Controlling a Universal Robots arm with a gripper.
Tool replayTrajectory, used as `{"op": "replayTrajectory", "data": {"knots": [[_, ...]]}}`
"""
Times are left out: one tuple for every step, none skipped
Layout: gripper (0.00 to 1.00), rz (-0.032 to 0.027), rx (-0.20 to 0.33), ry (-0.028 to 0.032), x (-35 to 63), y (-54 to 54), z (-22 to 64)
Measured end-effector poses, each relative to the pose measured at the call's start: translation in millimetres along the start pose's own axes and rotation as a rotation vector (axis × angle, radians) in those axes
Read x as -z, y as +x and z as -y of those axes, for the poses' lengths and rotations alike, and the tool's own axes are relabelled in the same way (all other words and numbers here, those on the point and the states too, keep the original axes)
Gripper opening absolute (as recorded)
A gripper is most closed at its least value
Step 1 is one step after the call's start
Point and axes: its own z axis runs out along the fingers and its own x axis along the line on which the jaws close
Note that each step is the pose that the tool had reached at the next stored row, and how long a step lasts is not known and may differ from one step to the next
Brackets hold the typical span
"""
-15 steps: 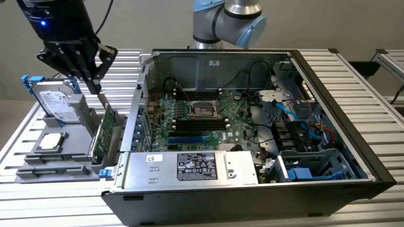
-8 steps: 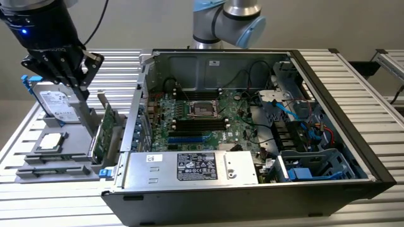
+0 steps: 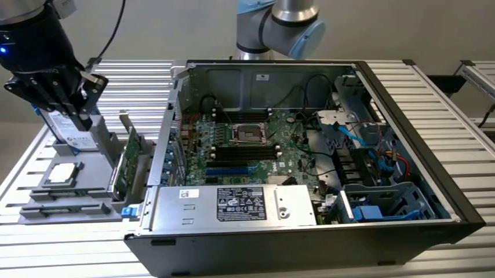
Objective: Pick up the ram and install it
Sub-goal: 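Reach for the ram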
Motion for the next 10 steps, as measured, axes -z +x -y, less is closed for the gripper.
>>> {"op": "replayTrajectory", "data": {"knots": [[0.11, -0.0012, 0.000, 0.0001, -0.9, 3.0, 1.4], [0.11, -0.0024, 0.000, 0.0002, -1.9, 5.9, 2.7], [0.11, -0.0036, 0.000, 0.0003, -2.9, 8.8, 4.1], [0.11, -0.0049, 0.000, 0.0004, -3.9, 11.8, 5.6], [0.11, -0.0062, 0.000, 0.0005, -4.8, 14.6, 7.0], [0.11, -0.0075, 0.000, 0.0006, -5.8, 17.4, 8.3], [0.11, -0.0090, 0.000, 0.0007, -6.8, 20.0, 9.7], [0.11, -0.0106, -0.001, 0.0008, -7.8, 22.6, 11.1], [0.11, -0.0124, -0.001, 0.0010, -8.8, 25.0, 12.5], [0.11, -0.0145, -0.001, 0.0011, -10.0, 27.4, 14.0]]}}
